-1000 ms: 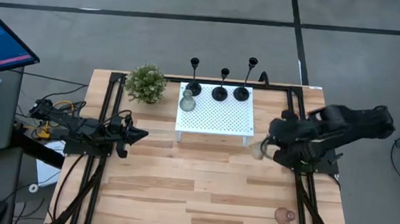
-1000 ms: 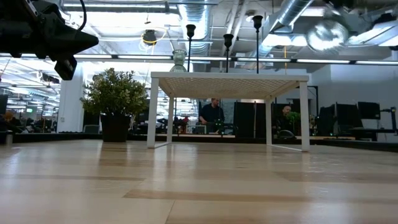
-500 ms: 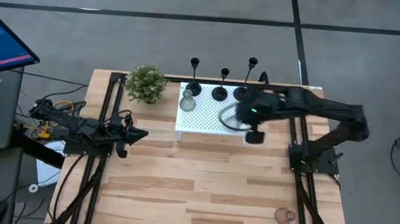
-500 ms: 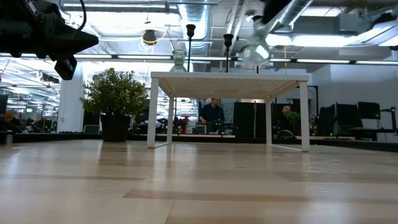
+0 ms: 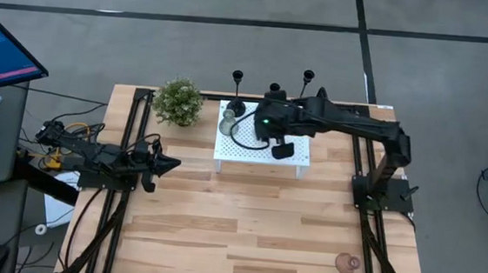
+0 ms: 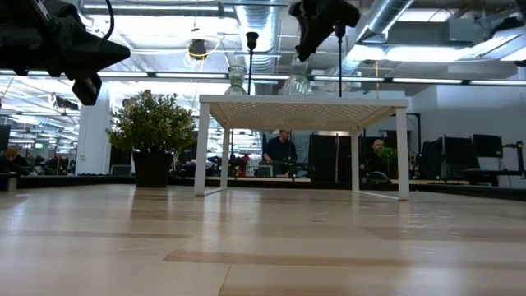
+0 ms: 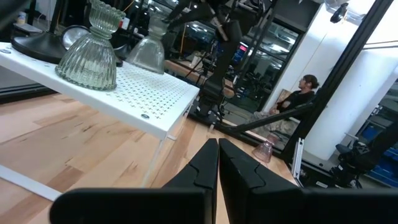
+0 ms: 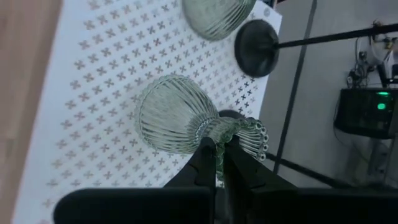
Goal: Pick & Place candle stick holders
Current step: Put the green candle holder on the shelf aligned with the middle black candle holder
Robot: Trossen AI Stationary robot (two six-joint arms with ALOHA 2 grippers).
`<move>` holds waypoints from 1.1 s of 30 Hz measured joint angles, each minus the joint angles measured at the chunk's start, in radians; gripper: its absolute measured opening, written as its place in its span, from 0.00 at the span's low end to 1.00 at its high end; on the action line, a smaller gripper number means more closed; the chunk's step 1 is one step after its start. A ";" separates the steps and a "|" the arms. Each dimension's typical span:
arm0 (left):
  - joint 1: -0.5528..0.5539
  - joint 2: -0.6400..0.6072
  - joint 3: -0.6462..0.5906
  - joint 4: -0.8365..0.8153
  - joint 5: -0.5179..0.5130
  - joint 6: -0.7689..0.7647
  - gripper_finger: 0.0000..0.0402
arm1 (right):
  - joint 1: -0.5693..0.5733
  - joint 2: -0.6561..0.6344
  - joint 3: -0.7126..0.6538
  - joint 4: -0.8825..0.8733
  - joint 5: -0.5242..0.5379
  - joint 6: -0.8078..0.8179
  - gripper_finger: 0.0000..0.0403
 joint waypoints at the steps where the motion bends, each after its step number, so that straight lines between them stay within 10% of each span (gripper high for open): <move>1: 0.000 0.000 0.000 0.000 0.000 0.000 0.03 | 0.000 0.009 0.004 -0.005 0.003 -0.003 0.00; 33: 0.000 0.000 0.000 0.007 0.000 0.000 0.03 | -0.006 0.028 0.009 -0.002 0.028 -0.001 0.00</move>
